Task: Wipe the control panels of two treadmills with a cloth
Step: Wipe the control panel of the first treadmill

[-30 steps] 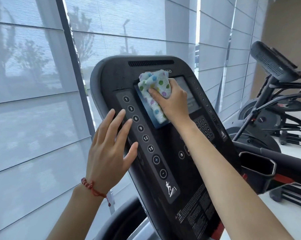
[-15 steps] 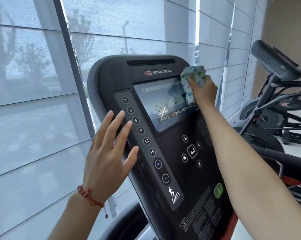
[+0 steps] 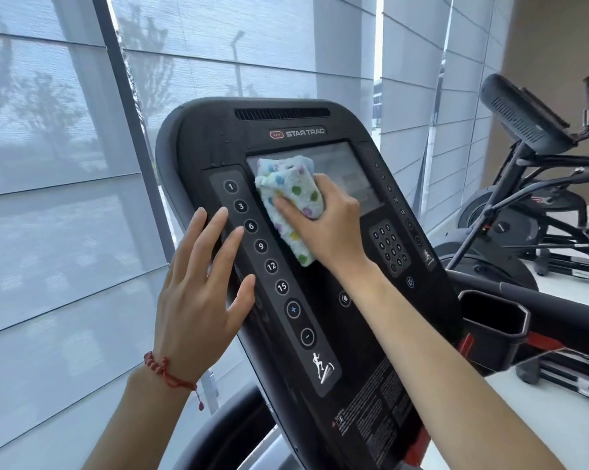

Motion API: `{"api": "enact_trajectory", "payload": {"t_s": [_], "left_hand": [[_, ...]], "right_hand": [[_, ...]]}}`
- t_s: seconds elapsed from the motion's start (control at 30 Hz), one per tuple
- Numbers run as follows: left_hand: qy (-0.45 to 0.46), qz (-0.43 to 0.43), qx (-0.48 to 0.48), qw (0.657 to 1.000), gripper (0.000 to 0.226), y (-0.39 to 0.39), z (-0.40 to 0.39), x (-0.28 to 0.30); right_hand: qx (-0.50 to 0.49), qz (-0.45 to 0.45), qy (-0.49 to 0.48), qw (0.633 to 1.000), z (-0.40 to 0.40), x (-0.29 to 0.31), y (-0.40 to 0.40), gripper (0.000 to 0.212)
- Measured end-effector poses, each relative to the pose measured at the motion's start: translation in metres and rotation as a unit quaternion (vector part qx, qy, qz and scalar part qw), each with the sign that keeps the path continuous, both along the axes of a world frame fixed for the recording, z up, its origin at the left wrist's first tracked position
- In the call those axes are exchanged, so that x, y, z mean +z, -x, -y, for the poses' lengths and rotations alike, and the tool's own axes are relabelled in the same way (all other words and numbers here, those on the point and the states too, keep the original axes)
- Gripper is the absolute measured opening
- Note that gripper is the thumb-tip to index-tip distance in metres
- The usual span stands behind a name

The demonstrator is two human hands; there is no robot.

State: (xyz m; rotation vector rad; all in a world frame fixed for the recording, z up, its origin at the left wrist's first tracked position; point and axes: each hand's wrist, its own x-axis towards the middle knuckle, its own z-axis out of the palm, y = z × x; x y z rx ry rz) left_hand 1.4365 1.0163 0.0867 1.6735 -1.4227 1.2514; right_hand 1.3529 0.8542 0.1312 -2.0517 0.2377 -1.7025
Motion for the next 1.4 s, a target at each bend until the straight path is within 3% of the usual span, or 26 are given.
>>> {"api": "enact_trajectory", "payload": {"t_s": [0.1,0.33,0.47,0.67,0.93,1.1,1.2,1.4], "left_hand": [[0.003,-0.001,0.0,1.0,0.046,0.001,0.0,0.0],[-0.005,-0.01,-0.006,1.0,0.046,0.001,0.0,0.0],[-0.004,-0.013,-0.009,1.0,0.046,0.0,0.0,0.0],[-0.01,-0.014,-0.013,1.0,0.046,0.0,0.0,0.0],[-0.003,-0.01,-0.009,1.0,0.046,0.001,0.001,-0.001],[-0.016,-0.001,0.006,1.0,0.047,0.002,-0.002,0.002],[-0.009,-0.004,0.011,1.0,0.048,0.003,-0.005,0.003],[-0.012,0.018,0.035,0.999,0.049,0.0,-0.013,0.003]], "right_hand": [[-0.007,-0.028,0.009,1.0,0.022,0.002,0.005,0.029],[-0.138,-0.03,-0.128,0.982,0.123,-0.001,0.026,0.044],[-0.165,-0.04,-0.164,0.972,0.143,0.0,0.025,0.045],[-0.157,-0.035,-0.183,0.97,0.111,-0.001,0.02,0.041],[-0.054,-0.027,-0.116,0.991,0.009,-0.013,0.014,0.028],[0.006,-0.058,-0.105,0.993,-0.013,-0.002,0.021,0.022],[0.054,0.0,-0.114,0.992,-0.023,0.016,0.02,0.017],[0.045,0.004,0.004,0.999,-0.046,0.052,-0.039,0.036]]}}
